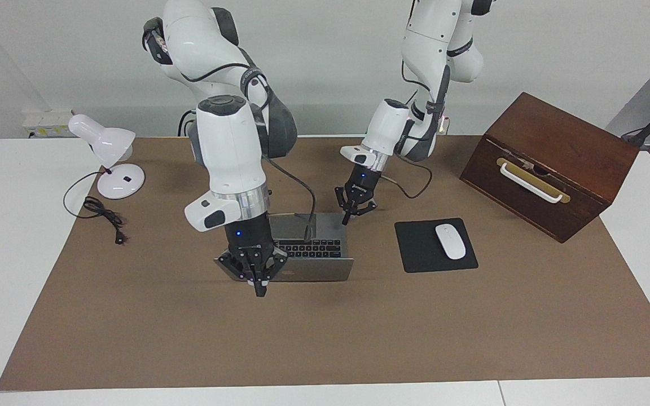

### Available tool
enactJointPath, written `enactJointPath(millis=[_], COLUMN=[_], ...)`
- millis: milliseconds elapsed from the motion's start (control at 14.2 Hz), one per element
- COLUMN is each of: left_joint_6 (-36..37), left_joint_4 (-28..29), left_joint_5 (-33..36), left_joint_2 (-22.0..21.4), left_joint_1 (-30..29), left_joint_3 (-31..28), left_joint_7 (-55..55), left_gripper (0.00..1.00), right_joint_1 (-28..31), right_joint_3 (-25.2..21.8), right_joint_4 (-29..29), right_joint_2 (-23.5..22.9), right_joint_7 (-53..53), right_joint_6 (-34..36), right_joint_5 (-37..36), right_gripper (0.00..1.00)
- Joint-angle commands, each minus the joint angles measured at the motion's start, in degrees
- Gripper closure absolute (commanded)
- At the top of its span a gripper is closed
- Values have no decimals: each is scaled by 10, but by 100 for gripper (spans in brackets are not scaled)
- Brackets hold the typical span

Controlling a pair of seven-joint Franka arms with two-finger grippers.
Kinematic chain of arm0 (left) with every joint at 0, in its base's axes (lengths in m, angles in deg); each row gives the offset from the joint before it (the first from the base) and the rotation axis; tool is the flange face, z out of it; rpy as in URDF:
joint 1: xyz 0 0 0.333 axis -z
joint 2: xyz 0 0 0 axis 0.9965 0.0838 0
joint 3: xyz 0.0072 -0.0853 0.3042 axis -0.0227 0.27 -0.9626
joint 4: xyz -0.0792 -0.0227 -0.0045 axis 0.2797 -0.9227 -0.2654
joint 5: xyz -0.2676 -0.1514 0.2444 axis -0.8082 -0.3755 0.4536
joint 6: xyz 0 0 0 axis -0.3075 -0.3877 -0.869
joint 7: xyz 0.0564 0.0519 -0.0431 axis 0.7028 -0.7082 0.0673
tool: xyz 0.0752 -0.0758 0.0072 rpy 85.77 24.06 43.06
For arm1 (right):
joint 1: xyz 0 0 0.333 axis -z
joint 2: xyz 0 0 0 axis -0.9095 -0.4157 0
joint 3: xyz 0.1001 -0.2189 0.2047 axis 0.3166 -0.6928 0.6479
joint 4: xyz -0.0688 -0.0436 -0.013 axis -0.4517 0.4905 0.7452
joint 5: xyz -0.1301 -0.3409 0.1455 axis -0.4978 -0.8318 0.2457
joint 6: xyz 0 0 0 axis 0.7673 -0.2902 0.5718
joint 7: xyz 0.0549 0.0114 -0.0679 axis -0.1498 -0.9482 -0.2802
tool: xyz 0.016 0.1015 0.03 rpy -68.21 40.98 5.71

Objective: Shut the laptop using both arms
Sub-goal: 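Press the left gripper against the laptop base's near corner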

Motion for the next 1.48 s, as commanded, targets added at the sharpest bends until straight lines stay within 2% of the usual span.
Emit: enactJointPath(millis=[0, 562, 1195, 1406], left_joint_6=[-20, -23, -37, -39], left_joint_4=[-4, -1, 28, 37], left_joint_5=[-4, -4, -3, -4], left_joint_2=[8, 30, 31, 31], left_joint_1=[15, 35, 31, 29], left_joint_3=[-10, -11, -11, -11], left_joint_7=[16, 27, 61, 69], left_gripper=[100, 100, 100, 100], right_joint_1=[10, 7, 2, 4], right_joint_3=[7, 7, 7, 8], right_joint_4=[8, 8, 5, -20], right_joint_2=[-11, -33, -25, -18], right_joint_7=[-8, -9, -10, -7], right_joint_6=[-22, -38, 17, 28], right_joint_5=[18, 26, 63, 64], right_gripper=[100, 100, 100, 100])
